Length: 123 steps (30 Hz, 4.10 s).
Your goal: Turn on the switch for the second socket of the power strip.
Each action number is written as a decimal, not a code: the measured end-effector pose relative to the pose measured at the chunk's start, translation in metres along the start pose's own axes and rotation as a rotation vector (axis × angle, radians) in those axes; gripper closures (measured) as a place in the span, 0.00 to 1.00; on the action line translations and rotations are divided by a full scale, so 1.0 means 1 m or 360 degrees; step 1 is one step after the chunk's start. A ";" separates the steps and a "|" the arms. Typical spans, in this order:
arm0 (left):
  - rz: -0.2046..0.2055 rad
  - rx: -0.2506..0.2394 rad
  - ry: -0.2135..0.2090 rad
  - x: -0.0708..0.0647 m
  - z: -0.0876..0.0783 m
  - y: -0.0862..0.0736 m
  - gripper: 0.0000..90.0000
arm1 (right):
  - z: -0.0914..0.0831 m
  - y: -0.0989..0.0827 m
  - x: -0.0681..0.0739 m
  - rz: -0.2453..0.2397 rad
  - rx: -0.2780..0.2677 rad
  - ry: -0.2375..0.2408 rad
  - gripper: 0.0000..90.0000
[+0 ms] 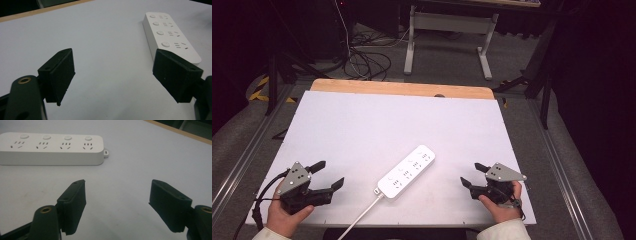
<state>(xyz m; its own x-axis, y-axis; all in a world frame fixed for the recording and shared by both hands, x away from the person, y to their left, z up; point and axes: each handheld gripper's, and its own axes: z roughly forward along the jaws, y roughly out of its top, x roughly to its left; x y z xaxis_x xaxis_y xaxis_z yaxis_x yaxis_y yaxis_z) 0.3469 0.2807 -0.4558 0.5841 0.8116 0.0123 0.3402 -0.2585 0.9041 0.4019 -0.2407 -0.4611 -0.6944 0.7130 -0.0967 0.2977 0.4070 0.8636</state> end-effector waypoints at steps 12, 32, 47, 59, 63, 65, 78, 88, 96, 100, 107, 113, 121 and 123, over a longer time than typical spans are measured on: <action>0.0064 0.0003 0.0024 -0.004 -0.001 0.001 0.20 | 0.000 0.000 -0.001 -0.0007 -0.0007 0.0005 0.34; 0.0072 0.0000 0.0045 -0.003 -0.003 0.001 0.20 | 0.001 0.008 -0.004 0.0007 0.0044 0.0101 0.55; 0.0061 0.0009 0.0049 -0.003 -0.003 0.000 0.20 | 0.013 0.051 0.003 -0.0005 0.0117 0.0205 0.53; 0.0062 0.0011 0.0052 -0.003 -0.003 0.000 0.20 | 0.036 0.082 0.021 -0.0082 0.0140 0.0315 0.53; 0.0059 0.0011 0.0053 -0.002 -0.003 0.000 0.20 | 0.043 0.090 0.026 -0.0108 0.0153 0.0355 0.53; 0.0059 0.0010 0.0053 -0.002 -0.004 0.000 0.20 | 0.046 0.093 0.028 -0.0119 0.0160 0.0367 0.53; 0.0062 0.0008 0.0052 -0.002 -0.004 0.000 0.20 | 0.064 0.113 0.040 -0.0166 0.0208 0.0492 0.55; 0.0059 0.0009 0.0046 -0.002 -0.004 0.000 0.20 | 0.078 0.127 0.049 -0.0247 0.0270 0.0562 0.63; 0.0055 0.0008 0.0044 -0.002 -0.004 0.000 0.20 | 0.089 0.134 0.055 -0.0269 0.0290 0.0611 0.69; 0.0048 0.0010 0.0044 -0.002 -0.004 0.000 0.20 | 0.096 0.137 0.060 -0.0286 0.0306 0.0628 0.70; 0.0049 0.0011 0.0044 -0.002 -0.004 0.000 0.20 | 0.113 0.139 0.067 -0.0294 0.0343 0.0654 0.75; 0.0057 0.0011 0.0045 -0.001 -0.004 0.000 0.20 | 0.122 0.139 0.072 -0.0315 0.0372 0.0668 0.83; 0.0056 0.0013 0.0044 -0.001 -0.004 0.000 0.20 | 0.129 0.137 0.075 -0.0317 0.0385 0.0683 0.96; 0.0054 0.0014 0.0044 -0.001 -0.004 0.000 0.20 | 0.131 0.136 0.076 -0.0309 0.0387 0.0691 0.99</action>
<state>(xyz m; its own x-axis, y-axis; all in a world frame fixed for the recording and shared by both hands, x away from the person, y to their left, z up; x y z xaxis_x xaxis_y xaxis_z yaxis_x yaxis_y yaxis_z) 0.3433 0.2819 -0.4537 0.5749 0.8164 0.0545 0.3271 -0.2904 0.8993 0.4757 -0.0562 -0.4157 -0.9437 0.3304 0.0149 0.2441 0.6653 0.7056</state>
